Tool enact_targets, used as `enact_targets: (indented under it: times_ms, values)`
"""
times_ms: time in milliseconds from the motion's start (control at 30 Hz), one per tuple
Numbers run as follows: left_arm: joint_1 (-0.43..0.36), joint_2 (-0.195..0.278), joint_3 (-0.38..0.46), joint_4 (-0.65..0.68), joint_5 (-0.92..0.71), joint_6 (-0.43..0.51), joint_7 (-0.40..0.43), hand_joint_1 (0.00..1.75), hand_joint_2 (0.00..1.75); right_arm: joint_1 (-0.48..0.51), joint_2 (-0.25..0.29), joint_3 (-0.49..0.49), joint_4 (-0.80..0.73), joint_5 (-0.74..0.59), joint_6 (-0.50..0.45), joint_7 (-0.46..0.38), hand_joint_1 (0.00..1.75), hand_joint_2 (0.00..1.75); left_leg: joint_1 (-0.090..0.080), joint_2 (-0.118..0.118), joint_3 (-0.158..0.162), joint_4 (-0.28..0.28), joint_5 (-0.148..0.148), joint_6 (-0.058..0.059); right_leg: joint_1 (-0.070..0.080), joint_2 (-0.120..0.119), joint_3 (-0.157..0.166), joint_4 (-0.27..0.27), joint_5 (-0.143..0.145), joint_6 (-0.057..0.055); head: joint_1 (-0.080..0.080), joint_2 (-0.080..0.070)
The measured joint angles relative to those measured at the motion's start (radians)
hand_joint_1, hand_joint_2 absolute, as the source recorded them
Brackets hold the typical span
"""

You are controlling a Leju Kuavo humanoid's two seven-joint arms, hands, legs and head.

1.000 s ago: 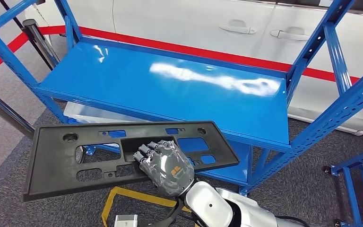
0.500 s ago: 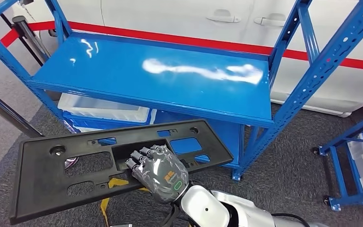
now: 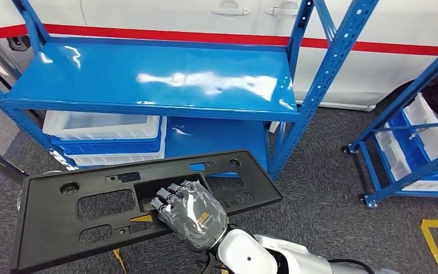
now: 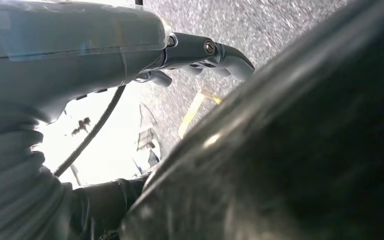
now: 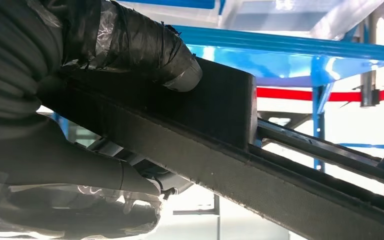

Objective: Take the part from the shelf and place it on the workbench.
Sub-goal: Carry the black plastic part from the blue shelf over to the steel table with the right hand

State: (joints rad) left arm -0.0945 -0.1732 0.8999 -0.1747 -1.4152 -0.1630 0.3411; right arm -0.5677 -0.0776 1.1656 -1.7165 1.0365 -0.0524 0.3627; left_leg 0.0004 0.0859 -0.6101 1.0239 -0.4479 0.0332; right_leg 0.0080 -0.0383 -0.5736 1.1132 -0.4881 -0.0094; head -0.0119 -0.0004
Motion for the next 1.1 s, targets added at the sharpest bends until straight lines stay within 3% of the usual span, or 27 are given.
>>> enact_targets:
  times_ms: [67, 133, 167, 200, 233, 267, 333, 367, 400, 467, 500, 533, 600, 667, 700, 733, 800, 833, 867, 933, 967, 1000, 1033, 1067, 1100]
  values:
    - [-0.001, -0.002, 0.000, 0.000, 0.000, 0.000, 0.000, 0.00, 1.75, -0.004, 0.000, 0.001, -0.002, -0.001, 0.000, 0.002, 1.75, 1.75, 0.002, 0.020, 0.000, -0.004, 0.013, -0.008, 0.015, -0.034, 0.059, -0.095, -0.015, -0.018, 0.000, 0.000]
    - [-0.001, -0.002, 0.000, 0.000, 0.000, 0.000, 0.000, 0.00, 1.75, -0.007, 0.000, 0.001, -0.005, -0.001, 0.000, 0.004, 1.75, 1.75, 0.004, 0.038, 0.001, -0.013, 0.027, -0.020, 0.020, -0.026, 0.059, -0.120, 0.000, -0.025, 0.003, 0.000]
    - [-0.002, -0.001, 0.000, 0.000, 0.000, 0.000, 0.000, 0.00, 1.75, -0.007, 0.000, 0.001, -0.005, -0.001, 0.001, 0.004, 1.75, 1.75, 0.005, 0.031, -0.001, -0.013, 0.024, -0.026, 0.017, -0.017, 0.055, -0.131, 0.015, -0.027, 0.004, 0.000]
    - [-0.003, 0.000, 0.000, 0.000, 0.000, 0.000, 0.000, 0.00, 1.75, -0.008, 0.000, 0.002, -0.005, -0.002, 0.002, 0.005, 1.75, 1.75, 0.005, 0.010, -0.006, -0.005, 0.007, -0.032, 0.011, -0.008, 0.048, -0.143, 0.031, -0.030, 0.005, 0.000]
    - [-0.002, 0.001, 0.000, 0.000, 0.000, 0.000, 0.000, 0.00, 1.75, -0.008, 0.001, 0.003, -0.005, -0.002, 0.002, 0.006, 1.75, 1.75, 0.005, -0.019, -0.016, 0.021, -0.030, -0.038, 0.005, 0.002, 0.038, -0.153, 0.049, -0.031, 0.004, 0.000]
    - [-0.001, 0.002, 0.000, 0.000, 0.000, 0.000, 0.000, 0.00, 1.75, -0.009, 0.002, 0.004, -0.005, -0.003, 0.003, 0.006, 1.75, 1.75, 0.008, -0.051, -0.028, 0.066, -0.079, -0.043, 0.000, 0.013, 0.027, -0.156, 0.064, -0.031, 0.004, 0.000]
    - [0.001, 0.003, 0.000, 0.000, -0.001, 0.000, 0.000, 0.00, 1.75, -0.010, 0.003, 0.005, -0.005, -0.004, 0.004, 0.009, 1.75, 1.75, 0.010, -0.077, -0.052, 0.185, -0.161, -0.052, -0.005, 0.037, -0.009, -0.150, 0.087, -0.031, 0.002, 0.000]
    - [0.001, 0.004, 0.000, 0.000, -0.001, 0.000, 0.000, 0.00, 1.75, -0.010, 0.003, 0.006, -0.005, -0.006, 0.005, 0.010, 1.75, 1.75, 0.013, -0.079, -0.054, 0.226, -0.170, -0.057, -0.008, 0.049, -0.028, -0.144, 0.097, -0.027, 0.002, 0.000]
    - [0.001, 0.004, 0.000, 0.000, -0.001, 0.000, 0.000, 0.00, 1.75, -0.009, 0.003, 0.006, -0.005, -0.007, 0.005, 0.011, 1.75, 1.75, 0.016, -0.079, -0.042, 0.239, -0.158, -0.062, -0.012, 0.060, -0.048, -0.135, 0.105, -0.022, 0.002, 0.000]
    - [0.000, 0.006, 0.000, 0.000, -0.001, 0.000, 0.000, 0.00, 1.75, -0.009, 0.003, 0.007, -0.005, -0.011, 0.004, 0.012, 1.75, 1.75, 0.030, -0.095, 0.026, 0.167, -0.107, -0.078, -0.023, 0.084, -0.087, -0.111, 0.119, -0.007, 0.001, 0.000]
    - [0.000, 0.006, 0.000, 0.000, -0.001, 0.000, 0.000, 0.00, 1.75, -0.010, 0.003, 0.007, -0.006, -0.012, 0.004, 0.013, 1.75, 1.75, 0.037, -0.121, 0.070, 0.105, -0.099, -0.087, -0.026, 0.096, -0.107, -0.097, 0.125, 0.001, -0.001, 0.000]
    - [0.000, 0.005, 0.000, 0.000, -0.001, 0.000, 0.000, 0.00, 1.75, -0.010, 0.003, 0.007, -0.006, -0.014, 0.004, 0.014, 1.75, 1.75, 0.044, -0.147, 0.102, 0.055, -0.100, -0.089, -0.026, 0.107, -0.123, -0.085, 0.132, 0.009, -0.003, 0.000]
    - [0.002, 0.004, 0.000, 0.000, -0.001, -0.001, 0.000, 0.00, 1.75, -0.010, 0.003, 0.007, -0.007, -0.015, 0.004, 0.015, 1.75, 1.75, 0.047, -0.175, 0.122, 0.014, -0.118, -0.083, -0.021, 0.129, -0.143, -0.072, 0.150, 0.020, -0.004, 0.000]
    - [0.002, 0.003, 0.000, 0.001, -0.001, -0.001, 0.000, 0.00, 1.75, -0.010, 0.003, 0.007, -0.007, -0.016, 0.003, 0.016, 1.75, 1.75, 0.048, -0.150, 0.105, 0.023, -0.110, -0.065, -0.020, 0.142, -0.155, -0.072, 0.165, 0.028, -0.002, 0.000]
    - [0.001, 0.003, 0.000, 0.002, -0.001, -0.001, 0.000, 0.00, 1.75, -0.009, 0.002, 0.007, -0.007, -0.016, 0.003, 0.017, 1.75, 1.75, 0.046, -0.136, 0.097, 0.026, -0.102, -0.054, -0.019, 0.129, -0.163, -0.063, 0.152, 0.030, 0.003, 0.000]
    - [0.002, 0.002, 0.000, 0.002, -0.001, -0.001, 0.000, 0.00, 1.75, -0.008, 0.002, 0.007, -0.007, -0.016, 0.003, 0.017, 1.75, 1.75, 0.045, -0.119, 0.086, 0.027, -0.093, -0.042, -0.019, 0.108, -0.174, -0.034, 0.115, 0.033, 0.008, 0.000]
    - [0.002, 0.004, 0.000, 0.003, -0.001, -0.001, 0.000, 0.00, 1.75, -0.008, 0.001, 0.007, -0.007, -0.017, 0.001, 0.017, 1.75, 1.75, 0.038, -0.090, 0.062, 0.026, -0.072, -0.026, -0.017, 0.060, -0.200, 0.078, 0.005, 0.036, 0.020, 0.000]
    - [0.003, 0.004, 0.000, 0.003, -0.001, -0.001, 0.000, 0.00, 1.75, -0.008, 0.001, 0.007, -0.007, -0.017, 0.000, 0.017, 1.75, 1.75, 0.034, -0.075, 0.048, 0.026, -0.062, -0.022, -0.018, 0.050, -0.210, 0.147, -0.036, 0.037, 0.022, 0.000]
    - [0.003, 0.004, 0.000, 0.003, -0.002, -0.001, 0.001, 0.00, 1.75, -0.008, 0.001, 0.007, -0.007, -0.017, 0.000, 0.017, 1.75, 1.75, 0.030, -0.059, 0.034, 0.026, -0.052, -0.020, -0.018, 0.045, -0.212, 0.201, -0.051, 0.036, 0.022, 0.000]
    - [0.001, 0.005, 0.000, 0.003, -0.002, -0.001, 0.001, 0.00, 1.75, -0.007, 0.001, 0.007, -0.007, -0.018, -0.001, 0.017, 1.75, 1.75, 0.021, -0.031, 0.007, 0.027, -0.033, -0.017, -0.015, 0.040, -0.175, 0.229, -0.016, 0.025, 0.022, 0.000]
    - [0.000, 0.005, 0.000, 0.003, -0.002, -0.001, 0.001, 0.00, 1.75, -0.008, 0.001, 0.007, -0.007, -0.018, -0.001, 0.017, 1.75, 1.75, 0.016, -0.019, -0.003, 0.026, -0.024, -0.017, -0.011, 0.033, -0.132, 0.195, 0.008, 0.013, 0.022, 0.000]
    - [-0.001, 0.004, 0.000, 0.003, -0.002, -0.001, 0.001, 0.00, 1.75, -0.009, 0.001, 0.007, -0.008, -0.018, -0.001, 0.017, 1.75, 1.75, 0.011, -0.009, -0.010, 0.025, -0.017, -0.016, -0.003, 0.017, -0.072, 0.132, 0.014, -0.001, 0.022, 0.000]
    - [-0.002, 0.003, 0.000, 0.003, -0.002, -0.001, 0.001, 0.00, 1.75, -0.011, 0.002, 0.007, -0.008, -0.018, -0.001, 0.017, 1.75, 1.75, 0.008, 0.001, -0.013, 0.024, -0.010, -0.018, 0.006, -0.002, -0.008, 0.052, 0.002, -0.016, 0.022, 0.000]
    - [-0.003, 0.002, 0.000, 0.003, -0.002, -0.001, 0.001, 0.00, 1.75, -0.014, 0.003, 0.007, -0.008, -0.018, -0.002, 0.017, 1.75, 1.75, 0.007, 0.011, -0.015, 0.021, -0.002, -0.021, 0.015, -0.017, 0.043, -0.020, -0.018, -0.027, 0.021, 0.000]
    - [-0.004, 0.001, 0.000, 0.003, -0.002, -0.001, 0.002, 0.00, 1.75, -0.017, 0.005, 0.007, -0.008, -0.019, -0.002, 0.017, 1.75, 1.75, 0.008, 0.021, -0.015, 0.017, 0.008, -0.025, 0.022, -0.026, 0.075, -0.072, -0.034, -0.034, 0.022, 0.000]
